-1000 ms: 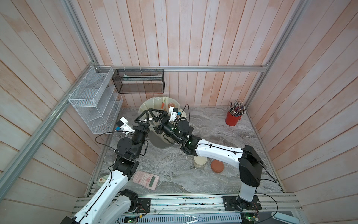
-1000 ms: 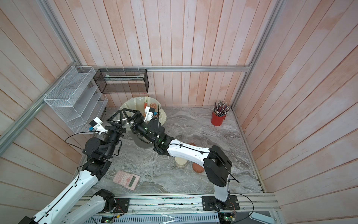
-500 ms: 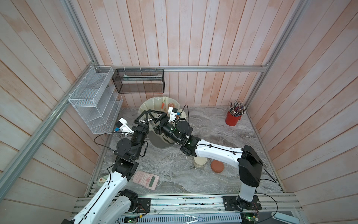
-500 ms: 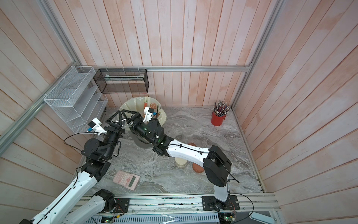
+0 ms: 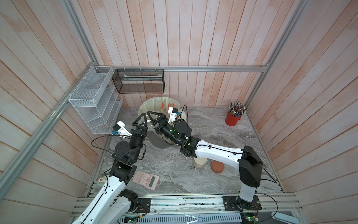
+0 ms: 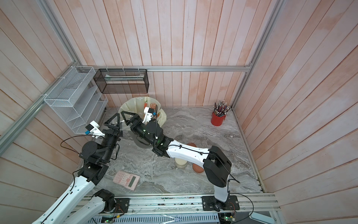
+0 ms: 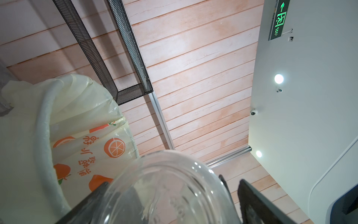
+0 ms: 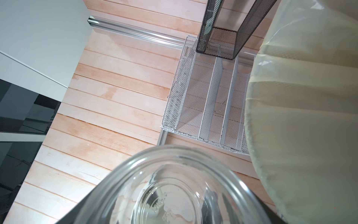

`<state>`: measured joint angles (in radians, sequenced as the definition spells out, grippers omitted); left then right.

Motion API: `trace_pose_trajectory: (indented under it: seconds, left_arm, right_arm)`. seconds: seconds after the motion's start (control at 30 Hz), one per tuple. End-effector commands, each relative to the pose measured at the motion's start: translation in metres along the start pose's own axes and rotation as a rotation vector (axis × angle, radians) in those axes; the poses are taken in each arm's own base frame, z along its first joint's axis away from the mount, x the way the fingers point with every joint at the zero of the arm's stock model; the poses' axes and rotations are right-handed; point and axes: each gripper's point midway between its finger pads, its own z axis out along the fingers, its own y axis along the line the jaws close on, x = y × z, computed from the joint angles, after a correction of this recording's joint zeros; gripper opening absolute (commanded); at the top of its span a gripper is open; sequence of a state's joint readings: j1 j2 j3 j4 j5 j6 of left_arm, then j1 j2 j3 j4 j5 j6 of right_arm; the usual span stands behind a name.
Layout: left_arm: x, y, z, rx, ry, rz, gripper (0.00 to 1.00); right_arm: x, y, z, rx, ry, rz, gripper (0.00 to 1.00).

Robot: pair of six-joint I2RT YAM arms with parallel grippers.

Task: Empty expired oatmeal from jars
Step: Place the jar at the center of the board.

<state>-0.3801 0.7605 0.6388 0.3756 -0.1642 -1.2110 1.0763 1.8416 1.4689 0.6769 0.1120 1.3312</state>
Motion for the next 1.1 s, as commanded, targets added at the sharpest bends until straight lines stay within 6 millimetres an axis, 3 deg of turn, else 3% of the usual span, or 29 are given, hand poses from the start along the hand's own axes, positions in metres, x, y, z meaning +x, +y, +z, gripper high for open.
trace_pose_trajectory:
  seconds: [0.0, 0.23, 0.47, 0.77, 1.07]
  left_arm:
    - [-0.008, -0.016, -0.005, 0.047, -0.016, 0.046, 1.0]
    - [-0.01, -0.019, -0.01, 0.048, 0.03, 0.108, 1.0]
    - [0.011, -0.036, -0.015, 0.057, 0.194, 0.316, 1.0]
    - [0.039, -0.018, -0.034, 0.048, 0.372, 0.465, 1.0]
    - [0.054, 0.006, -0.062, 0.044, 0.442, 0.524, 1.0]
  right_arm:
    - [-0.029, 0.024, -0.01, -0.03, -0.097, -0.058, 0.4]
    - [-0.038, 0.034, -0.029, -0.002, -0.118, -0.123, 0.39]
    - [-0.052, 0.04, -0.071, 0.073, -0.144, -0.206, 0.39]
    - [-0.079, 0.028, -0.17, 0.233, -0.219, -0.301, 0.39]
    - [-0.102, -0.035, -0.268, 0.523, -0.306, -0.34, 0.4]
